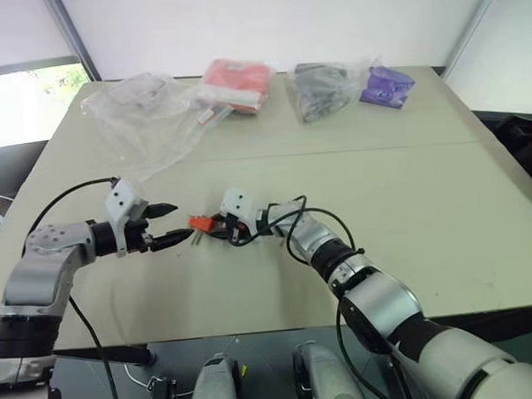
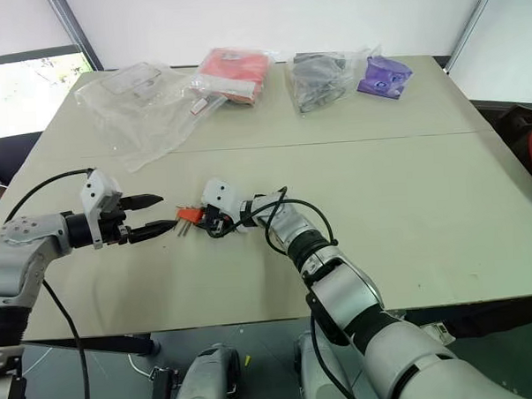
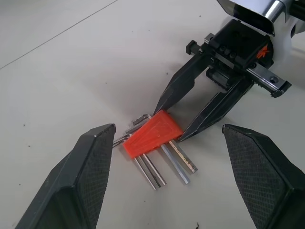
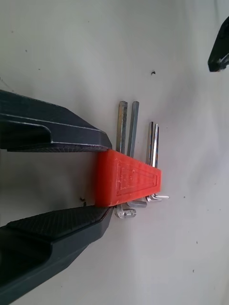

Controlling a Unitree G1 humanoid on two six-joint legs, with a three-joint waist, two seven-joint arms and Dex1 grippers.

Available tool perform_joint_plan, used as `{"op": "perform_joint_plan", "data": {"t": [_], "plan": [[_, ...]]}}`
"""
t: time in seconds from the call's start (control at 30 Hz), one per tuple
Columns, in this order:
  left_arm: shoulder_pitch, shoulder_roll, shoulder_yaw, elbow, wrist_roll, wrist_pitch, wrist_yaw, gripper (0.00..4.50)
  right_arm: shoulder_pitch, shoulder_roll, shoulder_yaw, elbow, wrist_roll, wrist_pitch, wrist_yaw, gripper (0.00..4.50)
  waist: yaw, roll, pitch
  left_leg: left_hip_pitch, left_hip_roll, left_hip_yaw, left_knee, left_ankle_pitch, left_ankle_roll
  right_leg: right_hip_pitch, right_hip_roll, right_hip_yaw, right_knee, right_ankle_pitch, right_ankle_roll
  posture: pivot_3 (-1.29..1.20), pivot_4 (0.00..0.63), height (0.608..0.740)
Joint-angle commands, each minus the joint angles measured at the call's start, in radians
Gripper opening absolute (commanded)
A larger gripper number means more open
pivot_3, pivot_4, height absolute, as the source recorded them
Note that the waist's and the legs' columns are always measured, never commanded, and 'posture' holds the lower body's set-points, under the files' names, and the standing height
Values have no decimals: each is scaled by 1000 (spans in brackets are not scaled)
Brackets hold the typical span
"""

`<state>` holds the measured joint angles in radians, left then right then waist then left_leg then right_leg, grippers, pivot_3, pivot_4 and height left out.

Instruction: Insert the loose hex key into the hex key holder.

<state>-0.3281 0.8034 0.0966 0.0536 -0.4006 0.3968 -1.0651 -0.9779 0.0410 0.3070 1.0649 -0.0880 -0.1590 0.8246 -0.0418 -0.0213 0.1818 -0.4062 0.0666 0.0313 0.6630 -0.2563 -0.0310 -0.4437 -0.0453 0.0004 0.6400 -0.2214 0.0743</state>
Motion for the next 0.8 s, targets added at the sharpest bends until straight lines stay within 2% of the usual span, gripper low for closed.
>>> {"op": "perform_joint_plan", "data": {"t": [0.03, 0.13, 0.27, 0.43, 0.57, 0.8], "plan": [[-26, 5, 15, 25, 11, -35, -6, 3772, -15, -60, -13, -68, -30, -62, -27, 1015, 3, 0, 0, 0, 0, 0, 0, 0, 0, 0, 0, 0, 0, 0, 0, 0, 150, 739], [-66, 5, 18, 77, 10, -46, -18, 3772, -13, -135, -10, -203, -44, -109, -3, 1015, 6, 0, 0, -1, -1, 0, 0, 0, 0, 0, -1, 0, 0, 0, 0, 0, 150, 739], [-239, -28, 22, 235, -22, -38, -69, 3772, -28, -351, -11, -541, -128, -292, 0, 1015, 24, 1, 2, -3, -1, 0, 1, 0, 0, -2, -1, 0, 0, 0, 0, 0, 150, 739], [-411, -94, 1, 315, -87, 72, -145, 3772, -32, -509, 22, -635, -236, -586, -65, 1015, 23, 0, 1, -2, -1, 0, 0, 0, 0, -1, 0, 0, -1, 0, 1, 0, 150, 739], [-504, -150, 0, 290, -172, 222, -195, 3772, -18, -573, 24, -670, -264, -713, -100, 1015, 22, 0, 1, -2, -1, 0, 0, 0, 0, -1, 0, 0, -1, 0, 1, 0, 150, 739], [-552, -160, -54, 271, -190, 315, -322, 3772, -25, -604, 13, -662, -308, -732, -166, 1015, 19, 0, 1, -1, -1, 0, 0, 0, 0, -1, 1, 0, 0, 0, 1, 0, 150, 739]]}}
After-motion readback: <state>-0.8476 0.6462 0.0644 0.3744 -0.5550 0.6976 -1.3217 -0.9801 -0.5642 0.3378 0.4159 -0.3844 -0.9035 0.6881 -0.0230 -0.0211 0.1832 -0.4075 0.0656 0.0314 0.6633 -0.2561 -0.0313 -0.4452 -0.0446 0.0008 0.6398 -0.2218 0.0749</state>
